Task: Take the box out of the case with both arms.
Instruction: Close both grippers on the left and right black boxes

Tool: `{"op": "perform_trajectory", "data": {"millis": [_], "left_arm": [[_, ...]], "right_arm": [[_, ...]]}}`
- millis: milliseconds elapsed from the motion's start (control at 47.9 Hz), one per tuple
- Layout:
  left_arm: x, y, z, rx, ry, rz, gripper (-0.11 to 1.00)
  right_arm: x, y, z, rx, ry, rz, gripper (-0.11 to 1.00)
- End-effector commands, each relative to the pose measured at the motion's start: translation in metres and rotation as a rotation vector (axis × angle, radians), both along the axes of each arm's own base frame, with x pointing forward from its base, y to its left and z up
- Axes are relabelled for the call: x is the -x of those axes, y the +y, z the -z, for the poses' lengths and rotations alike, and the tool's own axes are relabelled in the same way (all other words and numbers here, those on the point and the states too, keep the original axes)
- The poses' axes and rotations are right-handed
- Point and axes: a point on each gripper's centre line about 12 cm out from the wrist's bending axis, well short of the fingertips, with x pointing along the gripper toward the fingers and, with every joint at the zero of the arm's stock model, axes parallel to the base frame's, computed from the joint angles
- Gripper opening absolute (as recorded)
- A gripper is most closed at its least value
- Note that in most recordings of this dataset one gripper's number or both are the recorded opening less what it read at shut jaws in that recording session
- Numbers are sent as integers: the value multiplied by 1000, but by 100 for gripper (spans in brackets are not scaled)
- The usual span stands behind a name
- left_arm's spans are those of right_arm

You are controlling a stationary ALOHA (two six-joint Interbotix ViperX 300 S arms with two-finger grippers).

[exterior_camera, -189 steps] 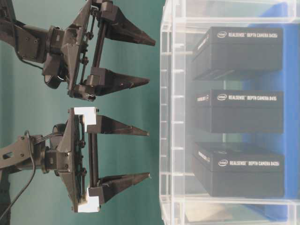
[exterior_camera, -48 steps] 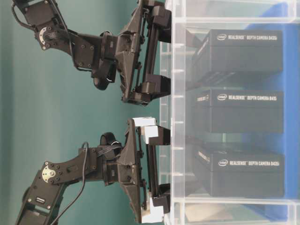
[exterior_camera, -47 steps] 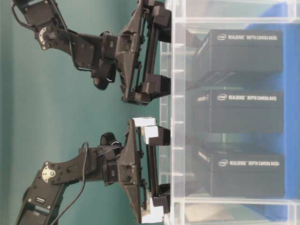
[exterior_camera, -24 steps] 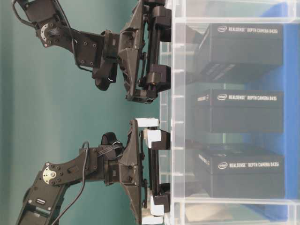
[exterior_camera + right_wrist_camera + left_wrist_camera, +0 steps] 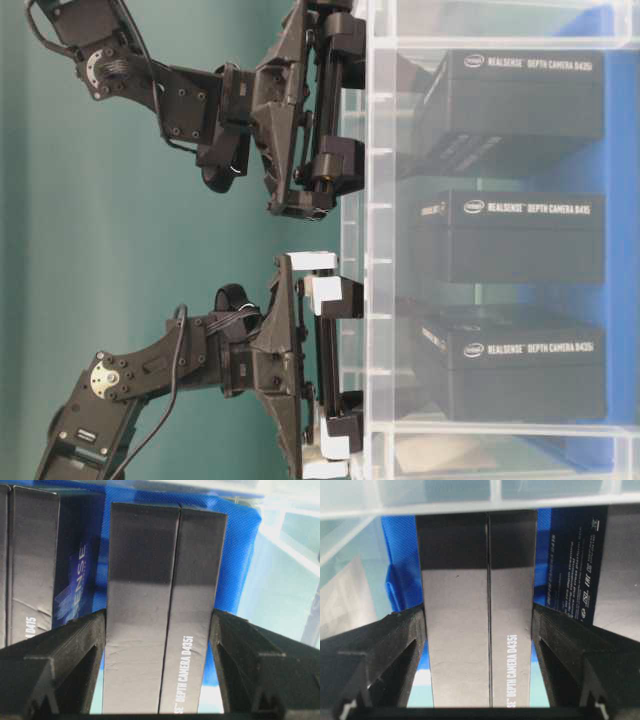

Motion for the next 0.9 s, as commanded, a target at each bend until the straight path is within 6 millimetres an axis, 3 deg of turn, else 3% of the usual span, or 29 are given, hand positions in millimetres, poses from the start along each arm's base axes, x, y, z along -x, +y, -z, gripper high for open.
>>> {"op": "perform_trajectory", "data": {"millis": [0, 376, 627, 878], "left_arm": [[-3, -7, -12, 2, -50, 2, 63], [1, -6, -20, 3, -37, -2, 63], [0, -5, -37, 1, -38, -7, 63], [-4, -4, -64, -1, -39, -5, 63]], "right_arm": [[0, 4, -3, -1, -7, -5, 65], [5, 5, -10, -22, 15, 65, 65], [2, 4, -33, -10, -27, 68, 65], [1, 2, -69, 15, -71, 70, 65]]}}
